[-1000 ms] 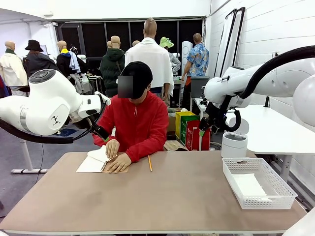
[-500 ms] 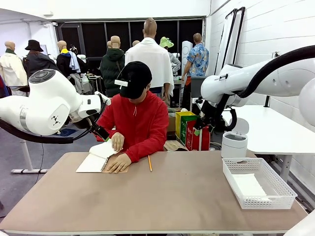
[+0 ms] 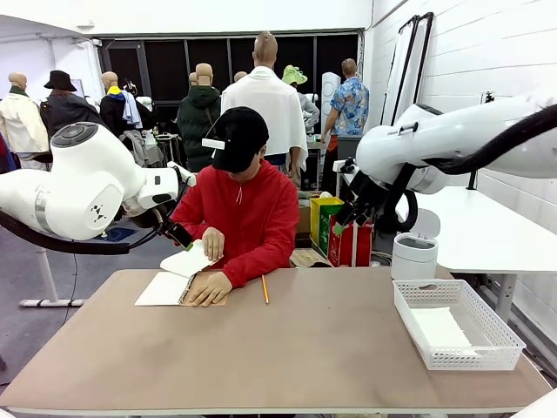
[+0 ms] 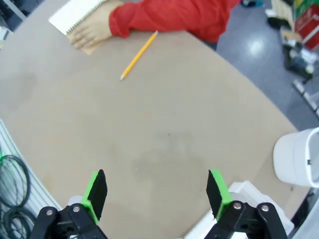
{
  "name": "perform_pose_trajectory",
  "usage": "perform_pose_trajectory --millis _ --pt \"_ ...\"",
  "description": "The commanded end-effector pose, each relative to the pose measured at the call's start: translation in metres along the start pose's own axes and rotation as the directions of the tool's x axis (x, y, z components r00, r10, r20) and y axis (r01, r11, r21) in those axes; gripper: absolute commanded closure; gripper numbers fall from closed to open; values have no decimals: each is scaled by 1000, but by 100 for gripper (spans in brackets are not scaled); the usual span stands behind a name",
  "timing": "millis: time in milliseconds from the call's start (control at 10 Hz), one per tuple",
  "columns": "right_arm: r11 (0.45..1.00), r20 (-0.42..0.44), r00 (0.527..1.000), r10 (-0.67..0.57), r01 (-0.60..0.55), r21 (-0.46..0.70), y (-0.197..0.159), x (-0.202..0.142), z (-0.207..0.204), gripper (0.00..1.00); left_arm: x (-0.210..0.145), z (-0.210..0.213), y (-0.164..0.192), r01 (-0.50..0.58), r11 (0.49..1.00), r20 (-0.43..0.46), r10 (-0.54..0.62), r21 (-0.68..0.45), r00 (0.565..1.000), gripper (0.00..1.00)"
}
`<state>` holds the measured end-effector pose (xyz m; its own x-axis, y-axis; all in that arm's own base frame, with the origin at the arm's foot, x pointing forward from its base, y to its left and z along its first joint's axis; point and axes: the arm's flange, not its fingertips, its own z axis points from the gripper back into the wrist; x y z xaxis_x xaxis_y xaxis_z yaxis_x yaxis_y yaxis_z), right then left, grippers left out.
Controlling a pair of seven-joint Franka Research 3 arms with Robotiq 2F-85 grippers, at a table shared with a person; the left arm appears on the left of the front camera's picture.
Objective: Sort the paper based on its condition.
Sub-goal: If a person hands you a paper, place it in the Organizing basket , and if it's crumpled, put it in the Trash can.
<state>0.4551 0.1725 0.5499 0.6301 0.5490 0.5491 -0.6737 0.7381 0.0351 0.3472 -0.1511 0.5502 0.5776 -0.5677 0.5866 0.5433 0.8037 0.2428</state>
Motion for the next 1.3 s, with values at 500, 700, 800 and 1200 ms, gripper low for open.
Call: perform_pose_trajectory --millis 500,700,800,1200 --pt "998 51 997 59 -60 26 21 -17 10 0 0 0 0 1 1000 0 -1 1 1000 0" --pt "998 51 997 59 -60 26 21 -17 10 0 0 0 0 1 1000 0 -1 1 1000 0" --pt "998 51 997 59 -60 26 21 -17 10 0 0 0 0 1 1000 0 -1 1 1000 0" --pt "998 51 997 59 -60 26 21 -17 10 0 0 0 0 1 1000 0 -1 1 1000 0"
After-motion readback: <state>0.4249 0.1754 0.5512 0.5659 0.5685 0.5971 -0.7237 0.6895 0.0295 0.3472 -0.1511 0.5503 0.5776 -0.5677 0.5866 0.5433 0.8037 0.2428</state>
